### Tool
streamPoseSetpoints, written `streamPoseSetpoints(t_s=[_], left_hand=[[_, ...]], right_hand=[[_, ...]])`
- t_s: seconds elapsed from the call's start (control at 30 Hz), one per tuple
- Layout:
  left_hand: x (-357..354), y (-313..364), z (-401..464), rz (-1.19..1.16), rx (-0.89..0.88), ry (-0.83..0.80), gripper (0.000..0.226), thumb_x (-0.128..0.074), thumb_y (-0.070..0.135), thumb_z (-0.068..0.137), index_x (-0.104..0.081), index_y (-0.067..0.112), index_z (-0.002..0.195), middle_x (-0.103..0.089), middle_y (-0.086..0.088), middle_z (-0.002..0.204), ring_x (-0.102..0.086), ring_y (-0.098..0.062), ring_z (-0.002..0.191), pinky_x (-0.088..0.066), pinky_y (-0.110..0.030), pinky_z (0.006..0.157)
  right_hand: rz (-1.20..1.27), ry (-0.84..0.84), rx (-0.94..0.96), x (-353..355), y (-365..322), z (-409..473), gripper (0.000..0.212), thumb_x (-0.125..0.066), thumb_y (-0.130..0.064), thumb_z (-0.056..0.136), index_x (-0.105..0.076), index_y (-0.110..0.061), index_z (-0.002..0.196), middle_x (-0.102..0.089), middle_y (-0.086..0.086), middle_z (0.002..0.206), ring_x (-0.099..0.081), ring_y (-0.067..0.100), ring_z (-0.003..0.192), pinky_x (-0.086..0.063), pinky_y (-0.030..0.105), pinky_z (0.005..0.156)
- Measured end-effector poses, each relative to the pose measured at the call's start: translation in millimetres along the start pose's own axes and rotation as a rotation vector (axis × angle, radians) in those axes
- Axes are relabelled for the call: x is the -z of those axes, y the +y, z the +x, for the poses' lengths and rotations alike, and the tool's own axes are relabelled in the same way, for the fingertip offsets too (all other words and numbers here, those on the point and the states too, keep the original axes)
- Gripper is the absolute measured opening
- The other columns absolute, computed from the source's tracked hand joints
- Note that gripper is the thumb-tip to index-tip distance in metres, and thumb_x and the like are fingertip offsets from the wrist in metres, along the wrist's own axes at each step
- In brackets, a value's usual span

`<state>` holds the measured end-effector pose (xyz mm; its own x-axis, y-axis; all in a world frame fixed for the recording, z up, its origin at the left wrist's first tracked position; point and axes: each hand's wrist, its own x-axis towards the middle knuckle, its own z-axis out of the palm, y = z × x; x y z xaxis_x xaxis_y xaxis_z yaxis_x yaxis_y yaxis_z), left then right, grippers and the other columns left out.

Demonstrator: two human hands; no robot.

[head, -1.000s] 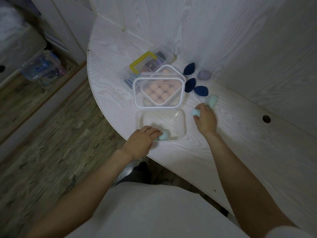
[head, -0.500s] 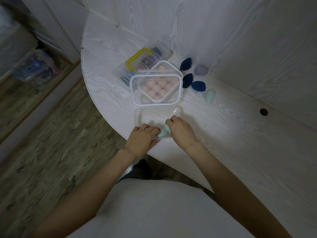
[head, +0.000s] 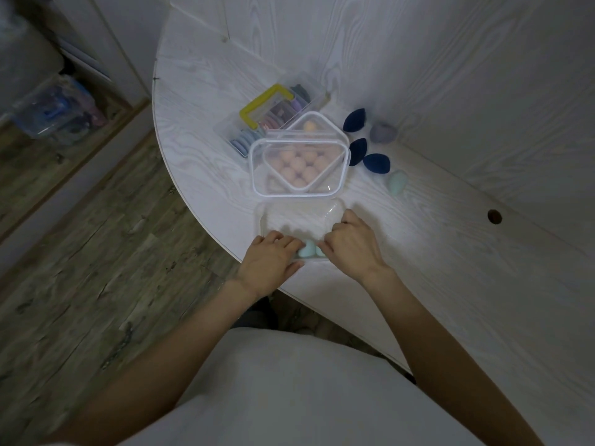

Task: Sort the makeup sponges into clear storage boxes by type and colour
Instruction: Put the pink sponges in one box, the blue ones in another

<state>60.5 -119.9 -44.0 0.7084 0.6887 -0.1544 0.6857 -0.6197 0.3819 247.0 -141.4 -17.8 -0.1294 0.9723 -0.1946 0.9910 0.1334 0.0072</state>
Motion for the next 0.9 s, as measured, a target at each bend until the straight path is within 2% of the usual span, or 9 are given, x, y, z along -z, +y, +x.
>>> streamPoseSetpoints(t_s=[0.1,0.3,0.4,0.47,0.57,0.67,0.77,0.9], left_hand=[[1.9,1.1,3.1,-0.071,0.010,0.012,0.042,-0.058,0.037,0.087,-0.053,0.019,0.125,-0.057,0.002,0.125,-0.049,-0.023,0.113,-0.039,-0.035,0.086],[3.0,-0.7,12.7,-0.133,0.032,-0.002,0.060,-0.063,0.046,0.077,-0.048,0.023,0.130,-0.055,0.004,0.126,-0.047,-0.019,0.114,-0.038,-0.032,0.091],[6.4,0.0,13.8,-0.180,0.050,0.040,0.058,-0.052,0.053,0.076,-0.054,0.023,0.125,-0.060,0.004,0.119,-0.052,-0.020,0.109,-0.043,-0.032,0.088],[13.2,1.7,14.4,-0.210,0.027,0.153,0.052,-0.046,0.051,0.078,-0.059,0.021,0.119,-0.064,0.004,0.112,-0.058,-0.019,0.102,-0.046,-0.030,0.083],[28.9,3.6,19.0,-0.213,-0.132,0.455,0.030,-0.057,0.030,0.085,-0.066,0.014,0.109,-0.068,0.004,0.100,-0.062,-0.013,0.088,-0.050,-0.026,0.074],[49.9,12.9,39.8,-0.245,-0.304,0.597,0.022,-0.060,0.013,0.085,-0.067,0.009,0.106,-0.068,0.001,0.097,-0.060,-0.013,0.087,-0.046,-0.019,0.077],[63.1,35.2,77.8,-0.213,-0.403,0.554,0.028,-0.059,0.005,0.082,-0.065,0.007,0.109,-0.066,-0.005,0.099,-0.056,-0.018,0.090,-0.045,-0.023,0.080],[55.2,69.7,135.0,-0.130,-0.357,0.375,0.041,-0.062,0.006,0.074,-0.061,0.006,0.115,-0.062,-0.011,0.112,-0.053,-0.024,0.100,-0.038,-0.025,0.087]], right_hand=[[-0.022,0.070,0.028,-2.9,7.1,-1.3,0.030,-0.053,-0.025,0.088,-0.070,-0.012,0.067,-0.060,0.003,0.063,-0.047,0.023,0.073,-0.042,0.033,0.069],[0.072,0.184,0.005,-4.9,8.7,-2.8,0.023,-0.052,-0.021,0.085,-0.072,-0.011,0.080,-0.065,0.004,0.073,-0.052,0.024,0.076,-0.049,0.034,0.068],[0.095,0.224,0.032,-6.4,9.8,-3.7,0.018,-0.056,-0.019,0.083,-0.073,-0.011,0.083,-0.067,0.003,0.076,-0.053,0.023,0.076,-0.048,0.033,0.069],[0.148,0.274,0.023,-3.6,11.5,-5.7,0.012,-0.063,-0.015,0.081,-0.073,-0.011,0.085,-0.067,0.003,0.075,-0.055,0.024,0.076,-0.051,0.033,0.068],[0.250,0.373,-0.070,8.1,20.0,-10.7,0.017,-0.056,-0.018,0.084,-0.071,-0.013,0.089,-0.065,0.001,0.075,-0.057,0.020,0.075,-0.046,0.026,0.063],[0.341,0.498,-0.234,21.9,42.6,-16.1,0.023,-0.049,-0.022,0.086,-0.070,-0.015,0.092,-0.065,0.000,0.076,-0.058,0.018,0.070,-0.046,0.026,0.054],[0.419,0.556,-0.400,26.3,79.5,-16.2,0.022,-0.052,-0.017,0.086,-0.068,-0.013,0.101,-0.067,0.004,0.085,-0.058,0.020,0.075,-0.047,0.028,0.061],[0.480,0.455,-0.487,8.8,129.0,4.5,0.028,-0.059,-0.009,0.083,-0.063,-0.007,0.111,-0.065,0.013,0.104,-0.056,0.031,0.094,-0.045,0.035,0.080]])
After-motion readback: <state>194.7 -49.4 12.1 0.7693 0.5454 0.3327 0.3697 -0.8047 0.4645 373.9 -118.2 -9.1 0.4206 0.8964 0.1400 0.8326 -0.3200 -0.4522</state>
